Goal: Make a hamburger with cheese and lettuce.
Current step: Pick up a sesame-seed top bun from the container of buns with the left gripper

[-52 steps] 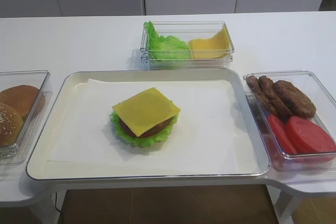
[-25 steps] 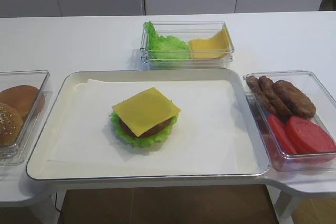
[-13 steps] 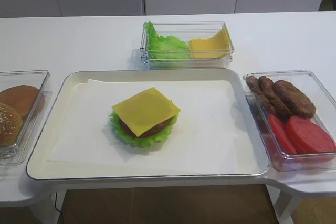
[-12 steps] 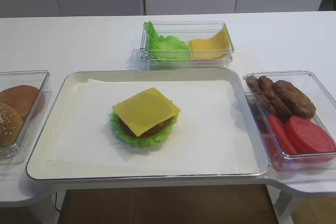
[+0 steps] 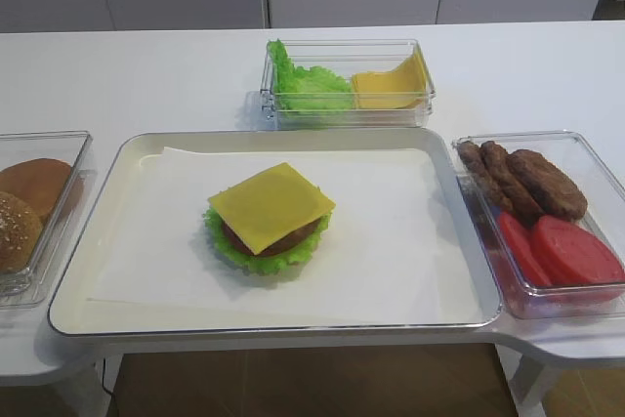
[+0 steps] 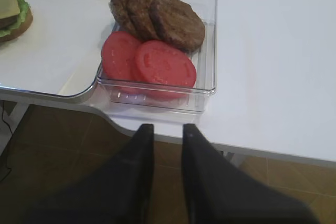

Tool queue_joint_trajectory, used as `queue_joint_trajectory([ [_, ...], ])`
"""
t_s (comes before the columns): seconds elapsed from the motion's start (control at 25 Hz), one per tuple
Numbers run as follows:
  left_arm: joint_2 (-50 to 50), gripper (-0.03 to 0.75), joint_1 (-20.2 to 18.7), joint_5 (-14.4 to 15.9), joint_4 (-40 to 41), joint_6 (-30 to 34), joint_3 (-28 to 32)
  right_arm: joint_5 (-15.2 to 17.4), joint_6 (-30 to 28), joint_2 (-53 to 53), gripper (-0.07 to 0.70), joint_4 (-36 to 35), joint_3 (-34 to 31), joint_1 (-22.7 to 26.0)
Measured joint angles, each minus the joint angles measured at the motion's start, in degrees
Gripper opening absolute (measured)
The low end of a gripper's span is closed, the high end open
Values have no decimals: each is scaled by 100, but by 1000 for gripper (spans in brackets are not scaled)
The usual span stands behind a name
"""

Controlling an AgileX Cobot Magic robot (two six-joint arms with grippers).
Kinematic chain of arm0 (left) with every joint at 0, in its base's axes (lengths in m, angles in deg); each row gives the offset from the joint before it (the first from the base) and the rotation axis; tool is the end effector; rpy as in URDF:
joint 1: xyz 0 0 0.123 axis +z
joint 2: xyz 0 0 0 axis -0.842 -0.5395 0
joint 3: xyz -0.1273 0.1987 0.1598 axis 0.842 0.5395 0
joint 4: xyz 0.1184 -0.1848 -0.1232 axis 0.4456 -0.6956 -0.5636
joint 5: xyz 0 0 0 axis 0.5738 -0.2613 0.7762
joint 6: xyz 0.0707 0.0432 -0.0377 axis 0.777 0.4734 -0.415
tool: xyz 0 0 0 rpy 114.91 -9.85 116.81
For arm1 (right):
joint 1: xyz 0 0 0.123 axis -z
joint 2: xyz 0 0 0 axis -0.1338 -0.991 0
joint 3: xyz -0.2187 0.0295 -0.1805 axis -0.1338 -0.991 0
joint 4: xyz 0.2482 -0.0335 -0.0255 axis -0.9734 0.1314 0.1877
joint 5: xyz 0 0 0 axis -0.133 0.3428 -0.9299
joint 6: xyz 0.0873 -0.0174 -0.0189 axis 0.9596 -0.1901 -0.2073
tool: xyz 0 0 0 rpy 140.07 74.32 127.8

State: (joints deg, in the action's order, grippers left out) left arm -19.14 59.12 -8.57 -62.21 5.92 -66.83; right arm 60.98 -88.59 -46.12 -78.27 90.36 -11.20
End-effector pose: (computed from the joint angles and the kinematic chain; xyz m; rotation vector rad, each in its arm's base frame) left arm 0.1217 0.0151 0.3582 -0.3418 2.4696 0.0843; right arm -0.0090 0.0095 0.2667 -0.1940 2.1018 0.1183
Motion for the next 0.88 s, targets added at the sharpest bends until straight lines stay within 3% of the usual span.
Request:
queue_joint_trajectory([
  [0.2, -1134, 515, 190, -63, -101, 82, -479, 0, 0, 0, 143, 0, 0, 0],
  [0.32, -1637, 512, 578, -53, -497, 534, -661, 0, 0, 0, 143, 0, 0, 0],
  [0.48, -2232, 503, 1299, 275, -1171, 1407, -789, 0, 0, 0, 143, 0, 0, 0],
  [0.64, -2519, 501, 1998, 359, -1592, 2049, -799, 0, 0, 0, 143, 0, 0, 0],
  [0.88, -2521, 499, 2533, 344, -1743, 2840, -809, 0, 0, 0, 143, 0, 0, 0],
])
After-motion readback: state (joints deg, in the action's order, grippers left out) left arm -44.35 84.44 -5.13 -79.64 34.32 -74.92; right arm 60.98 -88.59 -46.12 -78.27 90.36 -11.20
